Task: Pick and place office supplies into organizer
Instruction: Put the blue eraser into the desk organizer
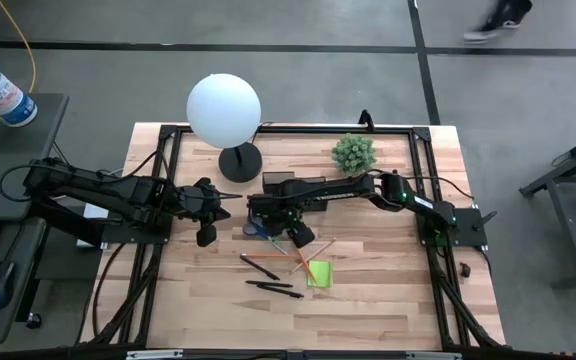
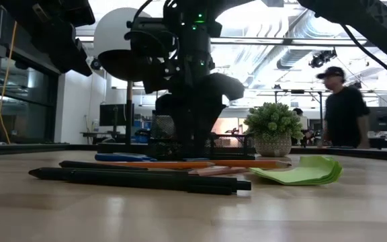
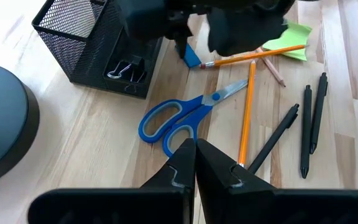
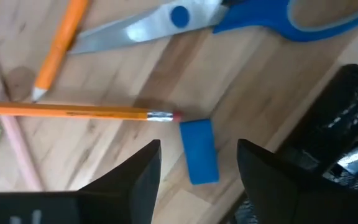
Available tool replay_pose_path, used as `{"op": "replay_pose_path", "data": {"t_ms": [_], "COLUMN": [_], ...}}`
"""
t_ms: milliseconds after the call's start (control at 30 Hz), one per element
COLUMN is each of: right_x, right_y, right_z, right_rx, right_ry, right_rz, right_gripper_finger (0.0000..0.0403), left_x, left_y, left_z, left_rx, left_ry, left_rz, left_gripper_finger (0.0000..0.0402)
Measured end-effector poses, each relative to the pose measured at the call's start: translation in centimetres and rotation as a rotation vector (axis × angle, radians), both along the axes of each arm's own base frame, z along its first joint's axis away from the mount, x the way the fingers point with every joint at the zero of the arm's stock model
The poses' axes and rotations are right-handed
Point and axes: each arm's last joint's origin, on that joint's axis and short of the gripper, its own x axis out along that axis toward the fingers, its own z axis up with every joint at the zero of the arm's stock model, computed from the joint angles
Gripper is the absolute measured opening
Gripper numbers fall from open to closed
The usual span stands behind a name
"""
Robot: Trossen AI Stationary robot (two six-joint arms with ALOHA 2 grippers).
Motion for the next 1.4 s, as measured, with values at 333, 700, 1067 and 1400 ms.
{"op": "replay_pose_path", "data": {"t_ms": [333,700,1067,1400], "right_x": [0.3,0.7,0.6,0.5], "right_y": [-0.2,0.1,0.5,1.1], "right_z": [-0.7,-2.5,-2.8,-2.8], "right_rx": [0.024,0.008,-0.035,-0.049], "right_ry": [-0.001,0.022,0.038,0.053], "right_rz": [0.003,0.012,0.036,0.042], "right_gripper_finger": [0.02,0.0199,0.0082,0.0007], "left_x": [0.0,0.0,-0.1,-0.1], "left_y": [0.0,0.0,0.0,0.0], "left_z": [0.0,0.0,-0.1,-0.1], "left_rx": [0.001,0.001,0.0,0.013], "left_ry": [0.0,0.003,0.015,0.015], "left_rz": [0.001,0.0,-0.001,0.011], "left_gripper_finger": [0.0001,0.0001,0.0001,0.0001]}}
